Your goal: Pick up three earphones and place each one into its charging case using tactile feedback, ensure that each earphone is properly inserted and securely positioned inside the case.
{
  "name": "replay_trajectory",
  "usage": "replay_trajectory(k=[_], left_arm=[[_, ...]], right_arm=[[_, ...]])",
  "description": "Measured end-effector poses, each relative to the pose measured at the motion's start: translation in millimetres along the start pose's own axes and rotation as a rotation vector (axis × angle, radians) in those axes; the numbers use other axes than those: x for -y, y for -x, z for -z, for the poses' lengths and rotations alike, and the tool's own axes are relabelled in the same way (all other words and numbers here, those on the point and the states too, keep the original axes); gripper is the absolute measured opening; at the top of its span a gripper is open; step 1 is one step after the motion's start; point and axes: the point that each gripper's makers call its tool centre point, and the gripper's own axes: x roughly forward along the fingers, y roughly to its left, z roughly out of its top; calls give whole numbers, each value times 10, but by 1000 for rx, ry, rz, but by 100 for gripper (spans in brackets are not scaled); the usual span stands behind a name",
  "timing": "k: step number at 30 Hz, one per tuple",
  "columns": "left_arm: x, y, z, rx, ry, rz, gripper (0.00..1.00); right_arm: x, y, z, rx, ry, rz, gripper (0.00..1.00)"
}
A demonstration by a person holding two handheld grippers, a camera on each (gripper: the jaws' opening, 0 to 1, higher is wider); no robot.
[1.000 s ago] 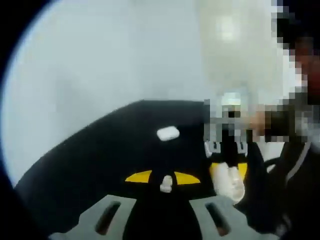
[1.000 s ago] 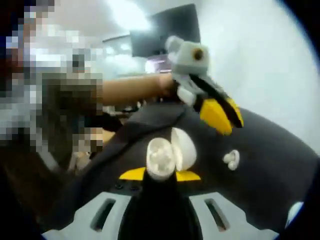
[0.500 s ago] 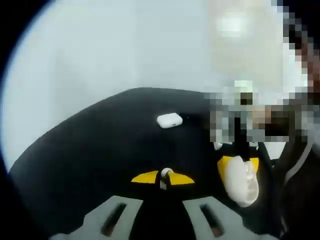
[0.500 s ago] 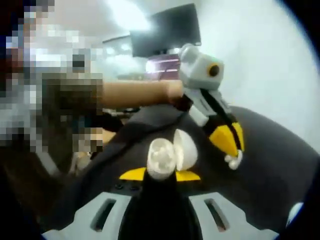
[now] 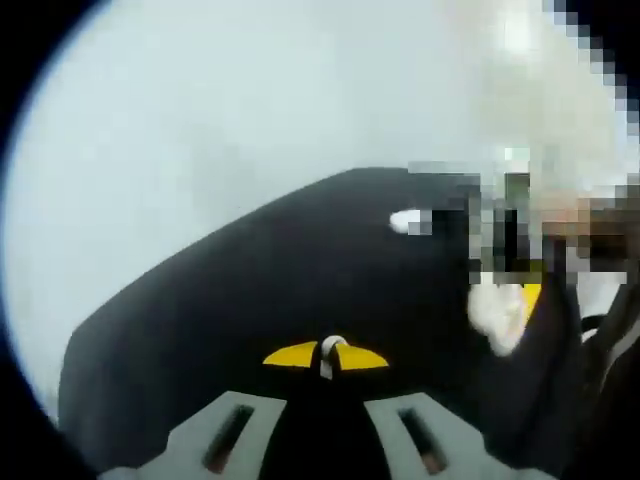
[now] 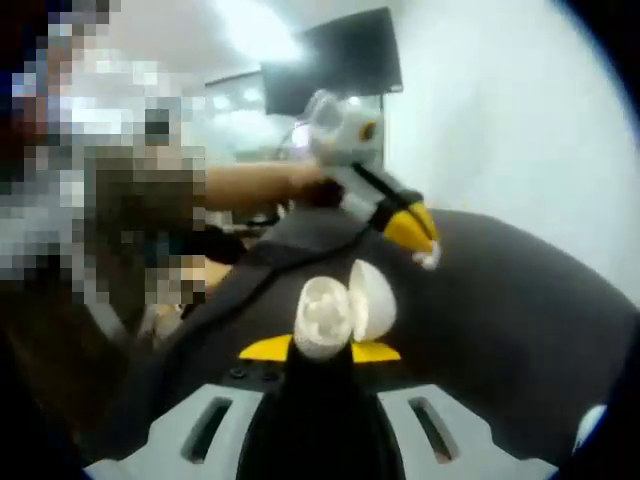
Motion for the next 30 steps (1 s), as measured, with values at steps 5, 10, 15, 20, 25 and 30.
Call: replay_trajectory(k=[5, 10, 15, 20, 25, 30], left_arm=[[87, 194, 59, 71, 127, -74, 3], [82, 204, 79, 106, 182, -141, 3], [-20, 170, 189, 93, 295, -205, 3], [4, 135, 173, 112, 270, -188, 4], [74, 216, 95, 120, 254, -109, 17], [-124, 408, 28, 133, 244, -59, 9]], right_arm=[[9, 5, 0, 1, -1, 3, 21], [16, 9, 1, 1, 8, 10, 21], [25, 14, 0, 0, 14, 16, 21], [38, 18, -1, 0, 14, 19, 21], [49, 19, -2, 0, 11, 19, 21], [47, 15, -2, 0, 8, 18, 21]])
